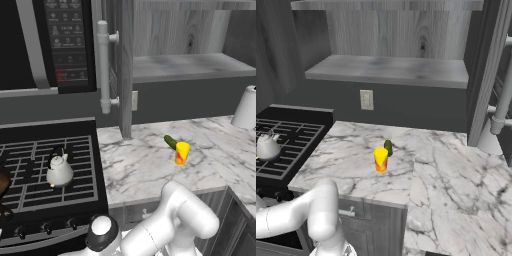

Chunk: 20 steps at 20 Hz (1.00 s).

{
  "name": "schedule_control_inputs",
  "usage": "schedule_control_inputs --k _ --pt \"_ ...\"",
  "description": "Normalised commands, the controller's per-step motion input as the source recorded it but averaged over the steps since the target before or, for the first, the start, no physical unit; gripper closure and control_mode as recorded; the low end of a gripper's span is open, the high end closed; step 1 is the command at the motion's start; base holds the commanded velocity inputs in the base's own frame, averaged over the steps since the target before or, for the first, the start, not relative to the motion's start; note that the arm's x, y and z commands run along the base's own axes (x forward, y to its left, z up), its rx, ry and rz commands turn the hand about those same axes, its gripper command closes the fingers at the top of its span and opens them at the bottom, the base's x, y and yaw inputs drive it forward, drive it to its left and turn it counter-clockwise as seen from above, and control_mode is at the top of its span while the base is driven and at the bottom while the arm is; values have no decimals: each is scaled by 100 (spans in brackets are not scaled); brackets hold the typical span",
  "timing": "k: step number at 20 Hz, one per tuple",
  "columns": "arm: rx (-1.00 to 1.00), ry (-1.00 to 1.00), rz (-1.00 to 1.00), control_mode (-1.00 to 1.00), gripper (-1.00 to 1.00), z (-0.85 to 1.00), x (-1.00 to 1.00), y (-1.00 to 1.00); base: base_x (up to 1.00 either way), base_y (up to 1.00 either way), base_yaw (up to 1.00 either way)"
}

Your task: Pick the pan from the cabinet and place it on the stove. Then turn on the stove burner for the pan.

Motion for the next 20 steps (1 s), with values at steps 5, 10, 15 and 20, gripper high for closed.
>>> schedule_control_inputs --k 5,10,15,20 --pt "0 0 0 -100 -100 0 -57 12 0 0 0" --pt "0 0 0 -100 -100 0 -57 18 0 0 0" --pt "0 0 0 -100 -100 0 -62 13 0 0 0" --pt "0 0 0 -100 -100 4 -52 12 0 0 0"
